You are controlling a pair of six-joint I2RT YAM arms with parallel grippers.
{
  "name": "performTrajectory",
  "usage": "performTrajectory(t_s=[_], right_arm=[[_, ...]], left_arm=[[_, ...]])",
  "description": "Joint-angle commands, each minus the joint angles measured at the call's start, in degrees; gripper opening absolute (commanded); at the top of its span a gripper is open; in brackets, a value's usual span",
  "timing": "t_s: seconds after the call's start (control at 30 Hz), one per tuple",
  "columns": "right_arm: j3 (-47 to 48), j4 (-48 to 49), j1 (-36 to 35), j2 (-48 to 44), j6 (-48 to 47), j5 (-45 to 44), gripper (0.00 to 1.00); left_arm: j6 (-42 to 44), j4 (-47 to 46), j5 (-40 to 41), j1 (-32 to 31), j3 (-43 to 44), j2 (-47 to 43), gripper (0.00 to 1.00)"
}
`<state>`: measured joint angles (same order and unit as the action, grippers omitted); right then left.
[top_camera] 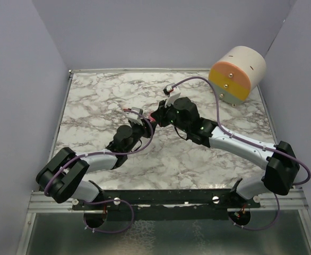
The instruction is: Put the keys on the keyring
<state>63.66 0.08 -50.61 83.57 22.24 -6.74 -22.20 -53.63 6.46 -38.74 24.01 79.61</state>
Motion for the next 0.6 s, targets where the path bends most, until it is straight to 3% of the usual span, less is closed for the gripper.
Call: performTrajectory(t_s=[0.0, 0.57], right_arm=[[-0.4, 0.1, 0.2, -1.7, -0.2, 1.4, 0.01], [-0.5, 0.0, 0.2, -2.0, -0.1, 2.5, 0.01]], left_arm=[[0.9, -3.9, -0.9, -0.4, 0.6, 0.6, 0.43], [0.8, -5.1, -1.4, -0.5, 1.2, 2.8, 0.42]])
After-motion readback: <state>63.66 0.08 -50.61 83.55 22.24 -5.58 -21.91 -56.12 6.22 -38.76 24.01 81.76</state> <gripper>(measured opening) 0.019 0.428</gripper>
